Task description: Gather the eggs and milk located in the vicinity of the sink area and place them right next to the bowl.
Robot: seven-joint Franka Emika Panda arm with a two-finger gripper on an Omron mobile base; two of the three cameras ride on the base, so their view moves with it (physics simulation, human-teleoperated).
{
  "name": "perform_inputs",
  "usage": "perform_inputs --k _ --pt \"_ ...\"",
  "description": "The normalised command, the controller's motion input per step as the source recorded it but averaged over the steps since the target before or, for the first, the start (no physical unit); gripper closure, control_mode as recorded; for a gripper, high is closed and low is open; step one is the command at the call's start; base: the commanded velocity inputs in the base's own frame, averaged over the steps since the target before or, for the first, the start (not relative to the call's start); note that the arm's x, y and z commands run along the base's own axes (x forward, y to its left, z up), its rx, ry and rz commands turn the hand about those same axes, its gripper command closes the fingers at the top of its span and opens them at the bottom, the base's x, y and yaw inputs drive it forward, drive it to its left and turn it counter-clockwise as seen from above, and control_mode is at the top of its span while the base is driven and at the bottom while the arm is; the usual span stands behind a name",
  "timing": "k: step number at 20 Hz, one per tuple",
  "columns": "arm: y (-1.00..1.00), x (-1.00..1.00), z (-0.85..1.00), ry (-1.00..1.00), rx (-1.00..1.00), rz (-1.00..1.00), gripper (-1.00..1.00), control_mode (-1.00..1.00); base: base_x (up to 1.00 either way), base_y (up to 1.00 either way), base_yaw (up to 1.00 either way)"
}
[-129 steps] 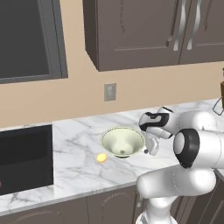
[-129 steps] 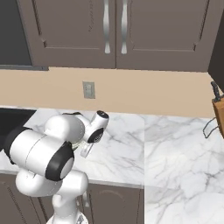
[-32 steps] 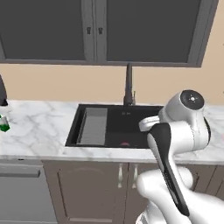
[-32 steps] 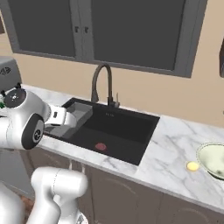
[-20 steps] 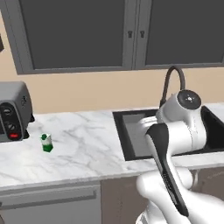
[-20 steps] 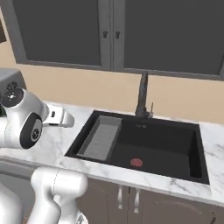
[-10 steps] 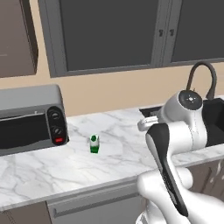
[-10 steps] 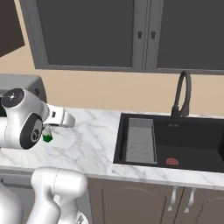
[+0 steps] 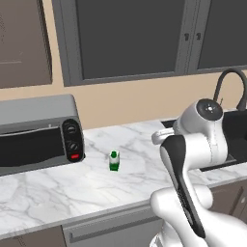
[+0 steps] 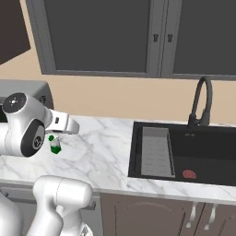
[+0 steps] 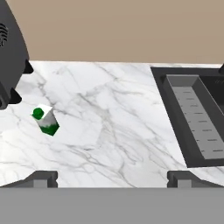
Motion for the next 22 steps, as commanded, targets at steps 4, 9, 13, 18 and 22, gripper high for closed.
perform_inputs --k 4,9,13,18,22 --pt "0.0 0.0 0.0 0.0 0.0 0.0 -1.0 1.0 0.0 0.0 0.0" --pt "0.0 0.04 -0.04 0.0 0.0 0.0 -1.0 -1.0 0.0 0.0 0.0" --pt "0.0 0.79 -0.21 0.08 0.06 0.07 -1.0 -1.0 0.0 0.0 0.0" --pt "0.01 0.42 -0.06 0.06 0.0 0.01 -1.0 -1.0 0.0 0.0 0.0" --pt "0.42 0.0 -0.07 0.07 0.0 0.02 -1.0 -1.0 0.0 0.0 0.0"
